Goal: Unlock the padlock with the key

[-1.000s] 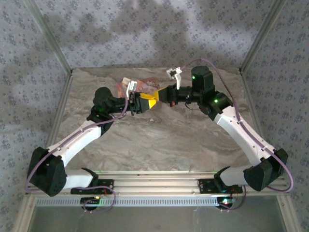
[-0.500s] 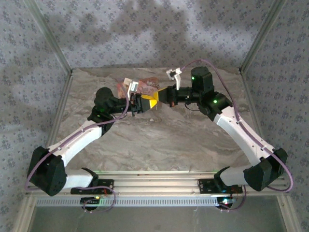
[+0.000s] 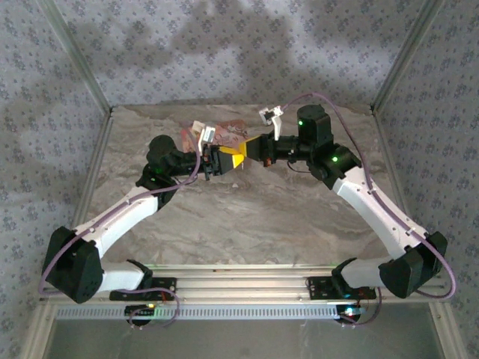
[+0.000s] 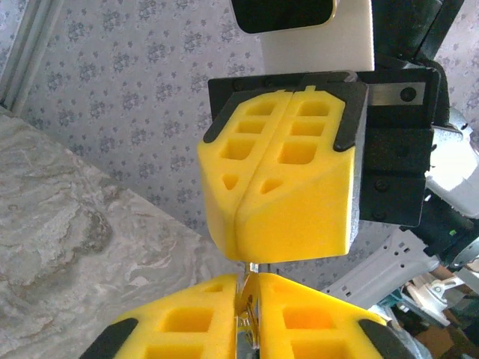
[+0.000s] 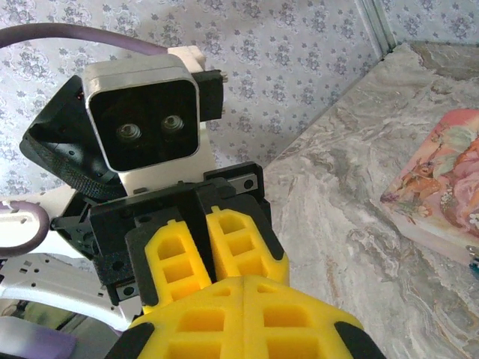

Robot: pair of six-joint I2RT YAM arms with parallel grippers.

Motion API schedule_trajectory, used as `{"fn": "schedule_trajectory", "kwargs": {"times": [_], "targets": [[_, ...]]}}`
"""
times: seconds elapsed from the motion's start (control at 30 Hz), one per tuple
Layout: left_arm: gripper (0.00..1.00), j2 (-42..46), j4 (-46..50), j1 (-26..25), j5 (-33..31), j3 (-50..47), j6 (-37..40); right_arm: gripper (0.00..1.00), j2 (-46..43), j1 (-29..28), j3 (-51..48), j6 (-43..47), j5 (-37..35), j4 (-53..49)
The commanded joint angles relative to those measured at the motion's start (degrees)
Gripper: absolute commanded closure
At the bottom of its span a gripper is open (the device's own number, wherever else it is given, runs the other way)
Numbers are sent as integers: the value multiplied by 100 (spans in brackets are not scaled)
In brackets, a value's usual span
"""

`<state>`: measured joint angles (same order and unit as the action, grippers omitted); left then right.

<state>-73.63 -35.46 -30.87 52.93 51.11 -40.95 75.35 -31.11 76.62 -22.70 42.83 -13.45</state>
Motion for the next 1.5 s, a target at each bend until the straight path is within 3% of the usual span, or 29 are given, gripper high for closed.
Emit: {"fn": "schedule_trajectory", "kwargs": {"times": [0.0,0.4,1.2,1.37,1.47], "targets": [[74,81,-13,5,-28,118,96,100,-209,0,-56,-48,-72,176],[81,120,-23,5,-35,118,98,100,-189,-41,-57,-48,-28,186],[72,158,-25,5,-17,180,122,100,-140,-93,-100,20,-60,132],[76,163,-50,4,-19,153,114,100,-133,-86,-104,29,-55,128],[85,176,-59,4,-13,142,113,100,-131,-88,-123,20,-53,139]]}}
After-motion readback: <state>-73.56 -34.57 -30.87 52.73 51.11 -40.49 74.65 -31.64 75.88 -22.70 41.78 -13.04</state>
